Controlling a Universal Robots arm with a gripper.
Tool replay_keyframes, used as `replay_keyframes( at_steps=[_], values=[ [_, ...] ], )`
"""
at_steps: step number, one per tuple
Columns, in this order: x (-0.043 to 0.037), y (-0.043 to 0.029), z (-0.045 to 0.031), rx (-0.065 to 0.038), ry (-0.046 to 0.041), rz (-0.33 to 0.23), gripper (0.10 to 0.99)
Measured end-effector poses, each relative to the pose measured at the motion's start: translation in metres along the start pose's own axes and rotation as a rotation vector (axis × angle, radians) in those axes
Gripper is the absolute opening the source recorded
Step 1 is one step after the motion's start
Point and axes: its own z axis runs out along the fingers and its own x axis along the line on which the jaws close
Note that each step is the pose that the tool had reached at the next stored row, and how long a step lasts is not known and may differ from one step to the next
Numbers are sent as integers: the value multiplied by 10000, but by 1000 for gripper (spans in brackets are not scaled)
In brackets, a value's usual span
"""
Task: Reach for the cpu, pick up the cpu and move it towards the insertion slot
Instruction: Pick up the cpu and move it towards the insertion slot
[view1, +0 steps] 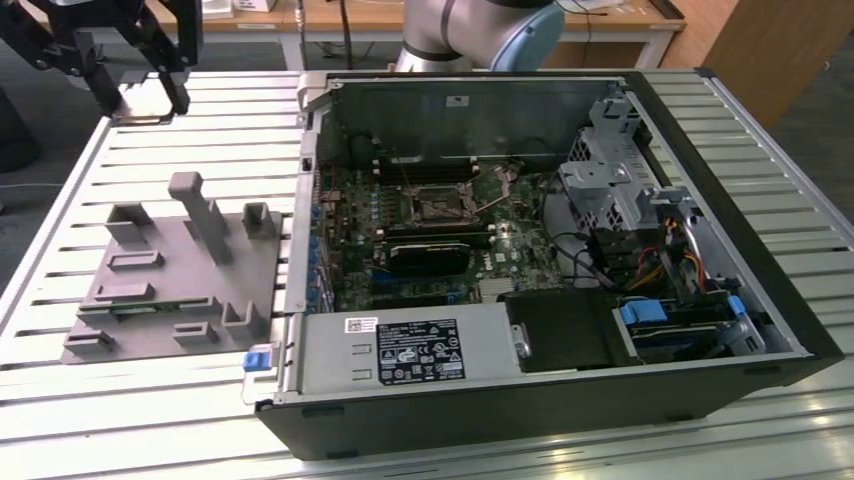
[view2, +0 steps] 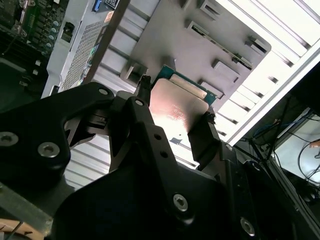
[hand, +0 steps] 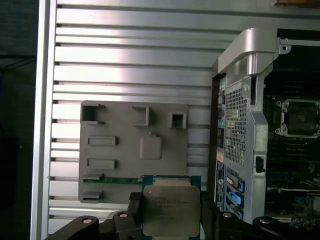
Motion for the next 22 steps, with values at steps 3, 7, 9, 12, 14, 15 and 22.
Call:
replay_keyframes(
  at_steps=[3, 7, 9, 12, 14, 15, 22],
  values=[
    [-48, -1, 1, -1, -1, 0, 545],
    [-133, -2, 1, -1, -1, 0, 545],
    [-182, -3, 1, 0, 0, 1, 545],
    [-251, -5, 2, -1, -1, 0, 545],
    [-294, -6, 3, -1, -1, -1, 545],
    [-315, -6, 3, -1, 0, -1, 545],
    [-510, -10, 4, 0, -1, 0, 545]
  ],
)
